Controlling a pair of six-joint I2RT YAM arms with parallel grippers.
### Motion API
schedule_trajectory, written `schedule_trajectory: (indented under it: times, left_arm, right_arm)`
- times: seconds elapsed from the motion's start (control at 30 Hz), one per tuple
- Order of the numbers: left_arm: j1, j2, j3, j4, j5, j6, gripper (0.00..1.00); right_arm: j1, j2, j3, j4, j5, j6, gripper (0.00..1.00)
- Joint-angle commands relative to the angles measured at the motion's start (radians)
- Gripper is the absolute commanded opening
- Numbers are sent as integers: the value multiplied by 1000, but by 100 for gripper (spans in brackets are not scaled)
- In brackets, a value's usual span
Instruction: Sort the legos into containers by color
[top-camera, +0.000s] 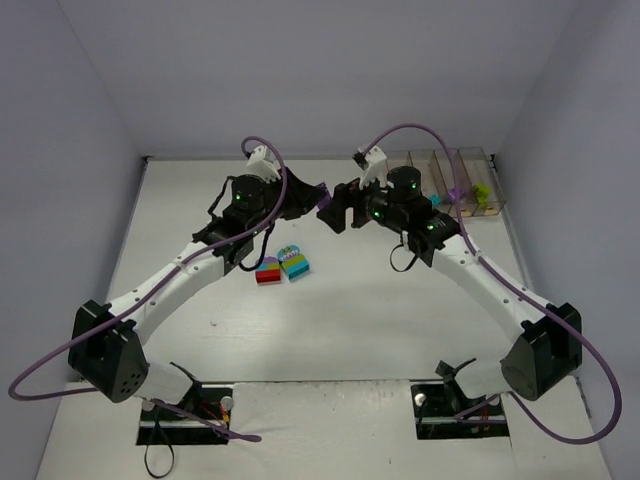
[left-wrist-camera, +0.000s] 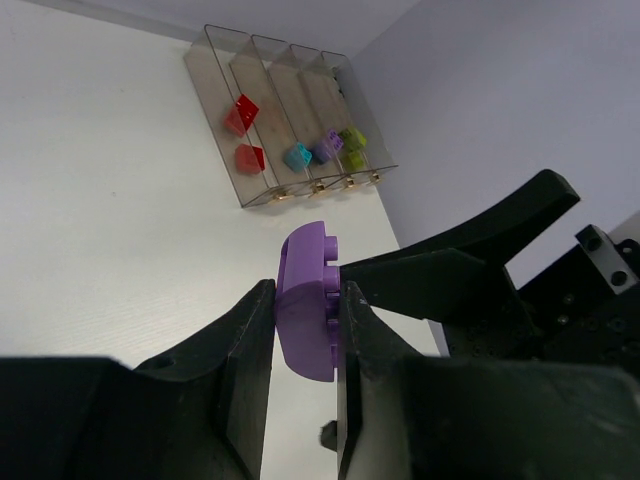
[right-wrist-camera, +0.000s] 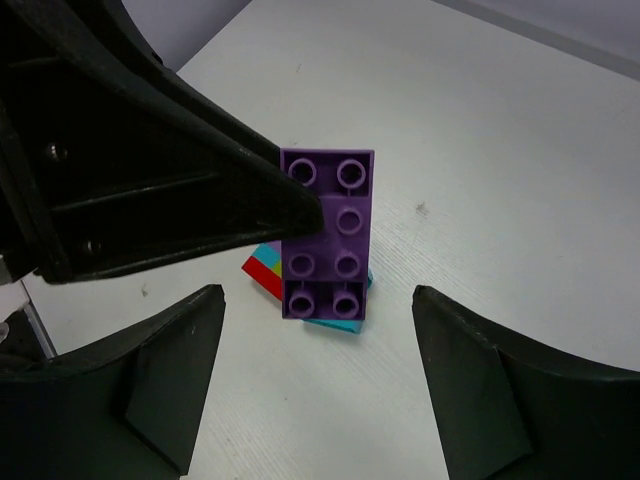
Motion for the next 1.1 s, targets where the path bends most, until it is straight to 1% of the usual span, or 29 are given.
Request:
schedule_trajectory:
  times: [0.0, 0.13, 0.23, 0.27, 0.3, 0.33, 0.37, 0.4, 0.43, 0.5, 0.53, 0.57, 0.63, 0.67, 0.77, 0.8, 0.83, 0.87, 0.9, 1.0, 1.07]
  left_arm:
    - [-11, -17, 51, 87, -8, -17, 0]
    - [-13, -24, 53, 82, -3, -17, 0]
    - [-13, -29, 48, 70, -6, -16, 0]
    - [-14, -27, 47, 64, -6, -16, 0]
    - [-14, -29, 47, 59, -6, -17, 0]
    - [-13, -27, 47, 50, -6, -16, 2]
    - [-14, -27, 47, 43, -6, -13, 7]
    - [-14, -29, 45, 35, -9, -10, 13]
    - [-13, -30, 45, 18, -17, 4, 26]
    - [-11, -36, 45, -3, -44, 33, 47]
    - [-8, -38, 47, -34, -60, 44, 65]
    - [-5, -44, 47, -52, -78, 59, 71]
    - [12, -62, 47, -112, -136, 90, 79]
    - [21, -79, 42, -131, -152, 99, 80]
    - [51, -119, 9, -213, -236, 130, 80]
    - [59, -148, -5, -230, -250, 150, 81]
    - [67, -162, -18, -244, -273, 158, 81]
    - [76, -185, -36, -258, -279, 165, 81]
    - [81, -196, -45, -293, -281, 187, 81]
    - [88, -256, -82, -361, -287, 230, 81]
    - [91, -285, -102, -388, -287, 259, 81]
  right_arm:
    - [17, 20, 58, 90, 8, 11, 72]
    - [21, 33, 60, 96, 38, 3, 65]
    - [21, 37, 61, 98, 72, -7, 48]
    - [21, 37, 63, 98, 83, -9, 34]
    - [23, 36, 63, 96, 107, -15, 26]
    - [21, 36, 63, 98, 124, -26, 17]
    - [21, 34, 63, 98, 138, -33, 1]
    - [21, 34, 64, 95, 166, -43, 0]
    - [18, 37, 64, 87, 178, -53, 0]
    - [11, 48, 73, 75, 198, -87, 0]
    - [5, 56, 77, 59, 224, -101, 0]
    - [-17, 63, 83, 50, 238, -124, 0]
    - [-57, 94, 90, 24, 256, -139, 0]
    - [-110, 105, 104, 15, 258, -142, 0]
    - [-198, 165, 142, -27, 295, -147, 0]
    - [-242, 206, 177, -36, 325, -171, 0]
    - [-259, 233, 201, -62, 397, -197, 0]
    - [-299, 260, 227, -76, 417, -214, 0]
    - [-322, 319, 280, -96, 433, -236, 0]
    - [-415, 420, 377, -117, 439, -262, 0]
    - [-446, 499, 431, -132, 463, -277, 0]
